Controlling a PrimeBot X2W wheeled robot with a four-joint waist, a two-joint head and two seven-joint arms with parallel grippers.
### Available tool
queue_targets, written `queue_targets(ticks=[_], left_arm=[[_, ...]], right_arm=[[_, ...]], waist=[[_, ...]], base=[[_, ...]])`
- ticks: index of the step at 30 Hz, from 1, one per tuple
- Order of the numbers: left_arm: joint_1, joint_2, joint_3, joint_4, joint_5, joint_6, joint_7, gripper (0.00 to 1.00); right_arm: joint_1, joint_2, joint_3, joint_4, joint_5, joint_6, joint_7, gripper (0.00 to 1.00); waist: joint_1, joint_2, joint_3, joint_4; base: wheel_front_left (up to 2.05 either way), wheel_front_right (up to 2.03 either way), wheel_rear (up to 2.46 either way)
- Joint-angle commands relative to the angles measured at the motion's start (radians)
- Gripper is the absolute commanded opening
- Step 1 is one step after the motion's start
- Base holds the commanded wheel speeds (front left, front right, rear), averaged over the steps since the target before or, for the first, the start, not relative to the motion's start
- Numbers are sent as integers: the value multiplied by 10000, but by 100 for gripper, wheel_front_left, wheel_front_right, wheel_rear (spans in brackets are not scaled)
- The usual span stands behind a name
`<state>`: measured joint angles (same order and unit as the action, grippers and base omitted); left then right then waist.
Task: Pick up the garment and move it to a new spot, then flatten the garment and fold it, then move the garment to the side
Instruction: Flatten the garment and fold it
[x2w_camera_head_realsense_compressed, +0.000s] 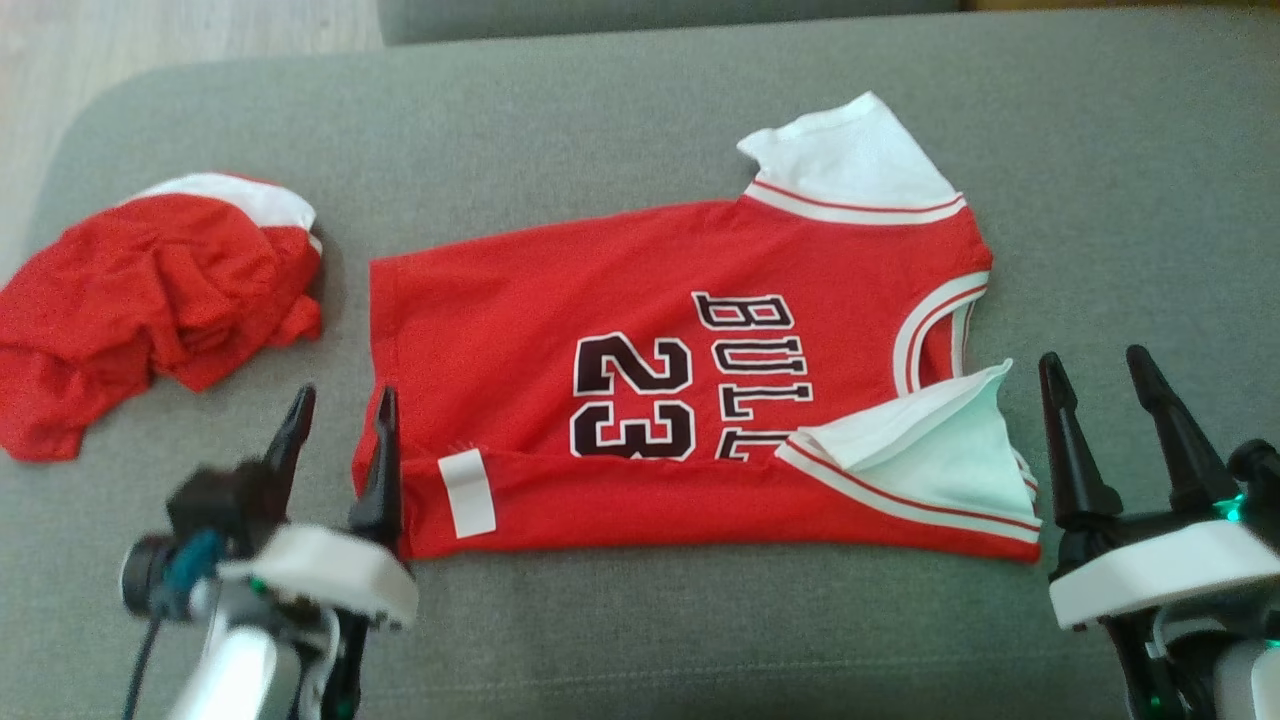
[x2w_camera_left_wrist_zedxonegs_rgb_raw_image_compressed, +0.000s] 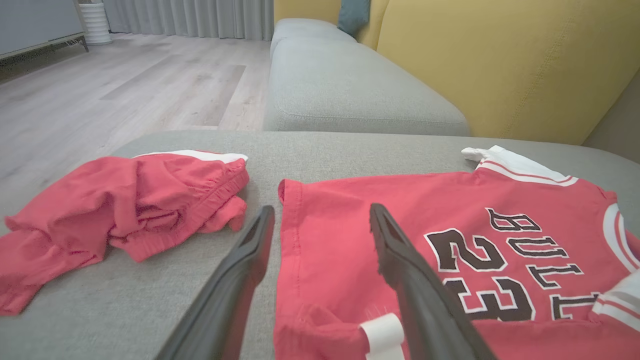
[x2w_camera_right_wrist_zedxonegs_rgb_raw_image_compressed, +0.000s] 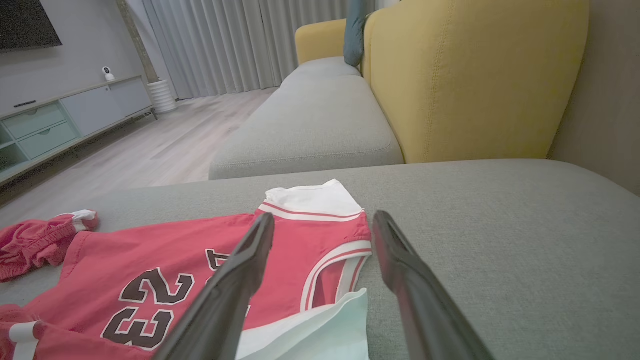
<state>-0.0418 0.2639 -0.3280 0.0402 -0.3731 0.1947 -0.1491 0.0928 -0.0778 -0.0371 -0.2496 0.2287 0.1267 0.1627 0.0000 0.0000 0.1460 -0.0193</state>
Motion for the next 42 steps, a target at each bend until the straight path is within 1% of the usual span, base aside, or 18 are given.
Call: queue_targets(ticks=[1, 4, 8, 12, 13, 15, 16, 17, 21, 24, 25, 26, 27, 28, 32, 36, 38, 42], left_arm=[[-731, 193, 431, -254, -52, -34, 36, 100], [-1637, 102, 359, 317, -267, -355, 343, 100], [-3240, -68, 290, 1774, -637, -931, 813, 100], [-4795, -166, 293, 3607, -970, -1475, 1266, 100], [-5468, -173, 345, 4598, -1124, -1684, 1461, 100], [-6046, -173, 403, 5541, -1249, -1818, 1652, 100], [-6513, -135, 425, 6421, -1267, -1833, 1802, 100], [-6704, -124, 434, 6819, -1280, -1831, 1877, 100], [-7288, -141, 413, 8051, -1322, -1910, 2005, 100], [-7581, -203, 280, 8649, -1311, -2127, 2062, 100], [-7666, -214, 212, 8780, -1273, -2206, 2032, 71], [-7755, -213, 155, 8859, -1218, -2256, 1912, 34], [-7841, -210, 100, 8925, -1156, -2288, 1770, 5], [-7918, -206, 49, 8985, -1093, -2301, 1625, 0], [-8150, -240, -70, 9252, -983, -2386, 1129, 0], [-8415, -374, -171, 9369, -934, -2452, 767, 0], [-8494, -430, -209, 9370, -919, -2479, 683, 0], [-8876, -753, -409, 9287, -837, -2574, 408, 0]], right_arm=[[-449, -198, 207, -460, 51, 40, -40, 100], [-557, -180, 231, -493, 114, 40, -48, 100], [-836, -164, 421, -476, 152, 40, -38, 100], [-1141, -145, 647, -342, 223, 40, -117, 100], [-1260, -134, 767, -238, 277, 40, -145, 100], [-1359, -133, 841, -134, 320, 40, -184, 100], [-1430, -129, 875, -32, 350, 40, -244, 100], [-1447, -121, 871, 31, 385, 40, -257, 100], [-1506, -100, 851, 229, 499, 40, -320, 100], [-1552, -92, 833, 323, 579, 40, -350, 100], [-1568, -95, 827, 354, 599, 40, -355, 100], [-1587, -101, 825, 391, 621, 40, -356, 100], [-1614, -119, 819, 439, 642, 40, -351, 100], [-1652, -143, 801, 499, 680, 40, -344, 100], [-2032, -387, 638, 983, 865, 40, -303, 100], [-2965, -915, 404, 1869, 1096, 40, -208, 100], [-3266, -1005, 376, 2113, 1243, 40, -170, 100], [-4585, -1617, 364, 3141, 1588, 40, -14, 100]], waist=[[0, 0, 143, 0], [0, 0, 545, -4], [0, 0, 1132, -129], [0, 0, 1583, -317], [0, 0, 1732, -436], [0, 0, 1857, -533], [0, 0, 1928, -597], [0, 0, 1955, -624], [0, 0, 2027, -676], [0, 0, 2049, -680], [0, 0, 2050, -676], [0, 0, 2049, -672], [0, 0, 2048, -664], [0, 0, 2048, -655], [0, 0, 2042, -628], [0, 0, 2176, -478], [0, 0, 2235, -405], [0, 0, 2604, 30]], base=[[0, 0, 0], [0, 0, 0], [0, 0, 0], [0, 0, 0], [0, 0, 0], [0, 0, 0], [0, 0, 0], [0, 0, 0], [0, 0, 0], [0, 0, 0], [0, 0, 0], [0, 0, 0], [0, 0, 0], [0, 0, 0], [0, 0, 0], [0, 0, 0], [0, 0, 0], [0, 0, 0]])
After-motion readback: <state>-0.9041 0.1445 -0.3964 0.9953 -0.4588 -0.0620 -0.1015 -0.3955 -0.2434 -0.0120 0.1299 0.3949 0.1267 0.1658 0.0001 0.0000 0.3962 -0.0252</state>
